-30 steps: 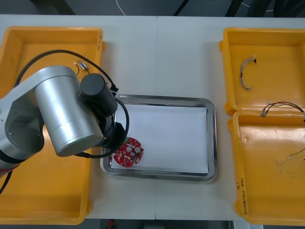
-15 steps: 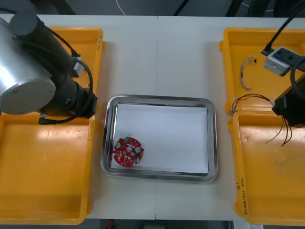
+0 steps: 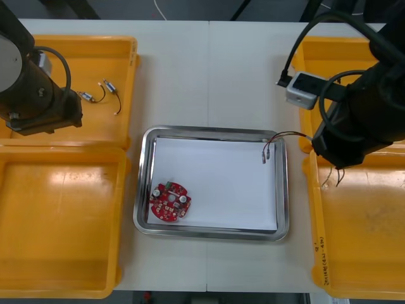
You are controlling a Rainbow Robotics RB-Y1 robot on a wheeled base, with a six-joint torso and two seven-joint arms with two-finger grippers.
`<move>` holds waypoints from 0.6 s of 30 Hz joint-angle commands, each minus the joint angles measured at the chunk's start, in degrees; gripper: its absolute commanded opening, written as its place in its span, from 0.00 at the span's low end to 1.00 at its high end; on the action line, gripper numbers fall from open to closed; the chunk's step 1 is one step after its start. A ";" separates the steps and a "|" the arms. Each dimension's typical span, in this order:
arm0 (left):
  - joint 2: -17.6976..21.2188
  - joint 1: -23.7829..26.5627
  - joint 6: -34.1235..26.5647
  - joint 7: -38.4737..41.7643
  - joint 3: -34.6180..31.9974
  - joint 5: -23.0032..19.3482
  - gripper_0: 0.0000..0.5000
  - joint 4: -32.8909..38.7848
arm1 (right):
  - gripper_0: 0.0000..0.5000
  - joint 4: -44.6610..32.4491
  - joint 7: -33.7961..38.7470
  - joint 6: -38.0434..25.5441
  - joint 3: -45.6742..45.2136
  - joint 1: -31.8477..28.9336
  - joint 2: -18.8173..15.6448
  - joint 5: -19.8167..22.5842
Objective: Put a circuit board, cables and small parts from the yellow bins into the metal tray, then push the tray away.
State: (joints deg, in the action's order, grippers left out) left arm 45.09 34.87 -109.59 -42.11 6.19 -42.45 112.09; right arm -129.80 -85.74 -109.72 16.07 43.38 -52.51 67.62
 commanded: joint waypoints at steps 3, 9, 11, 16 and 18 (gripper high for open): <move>1.84 3.80 0.60 -5.79 -1.53 3.42 1.00 -5.22 | 0.00 1.65 -8.92 -0.28 3.70 3.46 6.98 -2.93; 0.79 7.84 4.12 -9.31 -1.53 4.66 1.00 -12.78 | 0.00 3.94 -16.91 -0.28 7.04 3.55 9.09 -5.04; 0.35 8.46 5.17 -9.93 -1.62 4.92 1.00 -14.09 | 0.00 3.94 -17.97 -0.28 8.01 3.46 9.36 -6.09; -1.94 11.80 10.97 -10.80 -1.62 6.50 1.00 -20.69 | 0.00 4.29 -21.13 -0.28 12.05 3.29 12.87 -12.42; -2.64 12.85 12.12 -10.89 -1.62 7.12 1.00 -22.79 | 0.00 5.08 -21.31 -0.28 12.93 2.85 14.28 -13.74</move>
State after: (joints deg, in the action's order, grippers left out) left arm 44.01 43.27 -99.46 -50.02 5.55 -36.80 91.52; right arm -125.21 -106.61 -109.79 27.02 44.94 -41.49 55.62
